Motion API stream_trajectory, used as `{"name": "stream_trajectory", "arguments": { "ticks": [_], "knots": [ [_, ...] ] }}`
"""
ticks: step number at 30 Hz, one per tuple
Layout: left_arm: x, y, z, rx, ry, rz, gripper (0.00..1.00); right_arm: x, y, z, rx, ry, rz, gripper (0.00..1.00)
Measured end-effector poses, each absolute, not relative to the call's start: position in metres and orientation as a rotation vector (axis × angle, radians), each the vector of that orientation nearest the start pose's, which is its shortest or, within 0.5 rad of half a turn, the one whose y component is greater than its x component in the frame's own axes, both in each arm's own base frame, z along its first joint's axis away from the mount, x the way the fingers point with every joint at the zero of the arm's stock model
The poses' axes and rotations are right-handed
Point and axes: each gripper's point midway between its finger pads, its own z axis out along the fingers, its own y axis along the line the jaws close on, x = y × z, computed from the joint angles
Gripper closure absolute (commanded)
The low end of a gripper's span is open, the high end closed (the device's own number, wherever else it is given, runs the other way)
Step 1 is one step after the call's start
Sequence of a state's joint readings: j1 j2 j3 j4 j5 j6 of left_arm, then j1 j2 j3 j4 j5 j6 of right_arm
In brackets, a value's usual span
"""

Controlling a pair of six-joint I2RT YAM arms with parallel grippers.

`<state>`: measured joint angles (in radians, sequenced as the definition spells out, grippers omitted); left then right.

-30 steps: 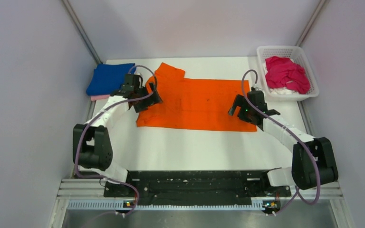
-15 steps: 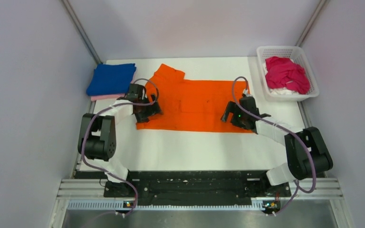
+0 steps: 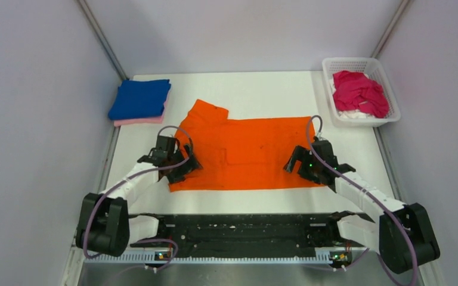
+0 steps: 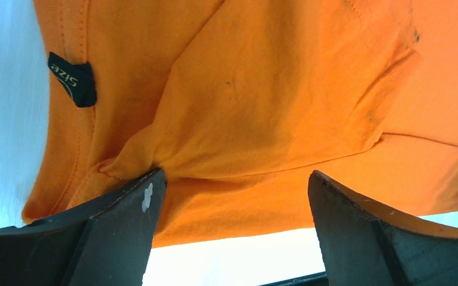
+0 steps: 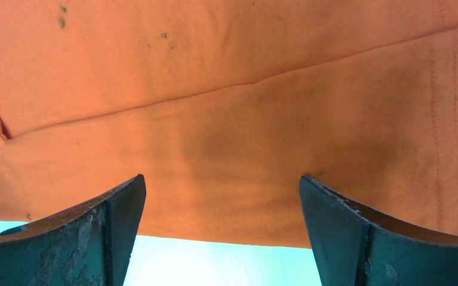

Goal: Fold and stack the t-shirts
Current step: Fold the flattened tshirt in 1/3 of the way, then grab the side of the flattened tshirt furthest away from the robot with both arms

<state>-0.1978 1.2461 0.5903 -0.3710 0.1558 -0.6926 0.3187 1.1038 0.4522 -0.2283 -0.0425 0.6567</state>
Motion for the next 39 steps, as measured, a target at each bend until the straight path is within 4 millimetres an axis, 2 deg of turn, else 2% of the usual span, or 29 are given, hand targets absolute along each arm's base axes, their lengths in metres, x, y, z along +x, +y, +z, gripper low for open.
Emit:
{"name": "stream_trajectory", "arguments": {
  "ticks": [4, 8, 10, 12, 15, 16, 17, 19, 21, 22, 24, 27, 31, 35, 39],
  "knots": [
    [0.237, -0.101, 0.038, -0.643, 2.599, -0.501, 0.04, 0.224, 0.112, 0.036, 0.403, 2.510, 0.477, 0.01],
    [0.234, -0.097, 0.043, -0.653, 2.625, -0.462, 0.04, 0.219, 0.109, 0.036, 0.410, 2.533, 0.459, 0.01],
    [0.241, -0.098, 0.054, -0.632, 2.626, -0.454, 0.01, 0.221, 0.109, 0.042, 0.411, 2.532, 0.452, 0.01],
    [0.256, -0.099, 0.073, -0.593, 2.601, -0.452, 0.01, 0.231, 0.110, 0.054, 0.407, 2.503, 0.454, 0.01],
    [0.293, -0.102, 0.108, -0.516, 2.520, -0.453, 0.01, 0.255, 0.110, 0.080, 0.413, 2.417, 0.438, 0.01],
    [0.308, -0.102, 0.121, -0.494, 2.489, -0.444, 0.01, 0.261, 0.109, 0.086, 0.415, 2.394, 0.432, 0.01],
    [0.322, -0.102, 0.131, -0.478, 2.462, -0.431, 0.01, 0.276, 0.109, 0.100, 0.420, 2.342, 0.419, 0.01],
    [0.355, -0.101, 0.148, -0.458, 2.417, -0.388, 0.01, 0.291, 0.107, 0.110, 0.417, 2.298, 0.396, 0.01],
    [0.400, -0.099, 0.165, -0.446, 2.373, -0.329, 0.01, 0.305, 0.105, 0.116, 0.409, 2.270, 0.365, 0.01],
    [0.415, -0.099, 0.169, -0.439, 2.359, -0.309, 0.01, 0.309, 0.105, 0.115, 0.404, 2.270, 0.350, 0.01],
    [0.459, -0.095, 0.175, -0.430, 2.328, -0.232, 0.01, 0.319, 0.104, 0.111, 0.389, 2.281, 0.315, 0.01],
    [0.519, -0.093, 0.168, -0.399, 2.309, -0.134, 0.02, 0.327, 0.103, 0.100, 0.369, 2.308, 0.270, 0.01],
    [0.572, -0.092, 0.136, -0.329, 2.324, -0.056, 0.06, 0.332, 0.098, 0.090, 0.345, 2.329, 0.211, 0.01],
    [0.597, -0.091, 0.095, -0.283, 2.367, -0.025, 0.17, 0.335, 0.092, 0.086, 0.331, 2.330, 0.171, 0.01],
    [0.606, -0.091, 0.062, -0.277, 2.401, -0.021, 0.22, 0.337, 0.091, 0.078, 0.322, 2.348, 0.154, 0.01]
  ]
}}
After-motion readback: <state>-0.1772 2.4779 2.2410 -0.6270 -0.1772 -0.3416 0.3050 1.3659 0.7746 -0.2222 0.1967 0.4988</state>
